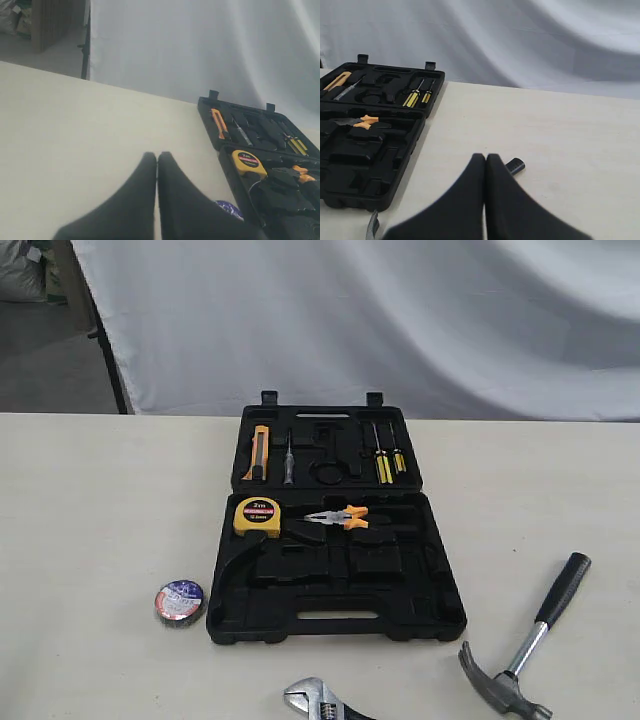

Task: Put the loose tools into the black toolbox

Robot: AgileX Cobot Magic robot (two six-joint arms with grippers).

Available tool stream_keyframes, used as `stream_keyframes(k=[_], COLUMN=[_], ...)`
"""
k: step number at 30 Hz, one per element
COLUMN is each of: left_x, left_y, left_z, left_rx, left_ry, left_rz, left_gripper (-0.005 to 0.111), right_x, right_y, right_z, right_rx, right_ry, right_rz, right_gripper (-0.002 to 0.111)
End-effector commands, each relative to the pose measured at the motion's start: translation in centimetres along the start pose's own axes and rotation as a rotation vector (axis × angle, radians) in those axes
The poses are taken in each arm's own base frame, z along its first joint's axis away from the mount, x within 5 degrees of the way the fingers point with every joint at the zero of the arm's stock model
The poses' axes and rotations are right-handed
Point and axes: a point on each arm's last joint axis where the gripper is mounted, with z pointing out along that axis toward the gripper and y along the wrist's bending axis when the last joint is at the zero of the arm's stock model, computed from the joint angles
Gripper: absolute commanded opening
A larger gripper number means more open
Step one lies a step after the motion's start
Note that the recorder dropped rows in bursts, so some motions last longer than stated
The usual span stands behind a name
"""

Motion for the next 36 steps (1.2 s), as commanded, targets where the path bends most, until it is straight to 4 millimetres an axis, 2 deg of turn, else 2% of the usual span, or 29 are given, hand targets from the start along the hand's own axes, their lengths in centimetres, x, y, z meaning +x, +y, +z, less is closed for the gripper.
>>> stream_keyframes(k=[1,29,33,36], left_x=[-0.2,-0.2,-0.2,-0.2], left_y=[0.1,0.1,0.1,0.1], left_z=[0.0,0.0,0.0,0.0], left_rx=[-0.021,-0.021,-0.021,-0.021], left_ry=[-0.02,-0.02,-0.02,-0.02], left_rz=[0.0,0.0,0.0,0.0], left_gripper=[0.001,0.001,0.001,0.001], right_x=[0.0,0.0,-0.9,-1.6], right_y=[0.0,-0.1,-0.3,-0.4], right_z=[0.0,0.0,-0.1,-0.2], right_rx=[0.007,0.009,0.03,0.033], right_ry=[-0.005,-0.011,-0.11,-0.189], right_rz=[0.003,0.004,0.026,0.162], right_gripper=[0.0,0.0,0.0,0.0])
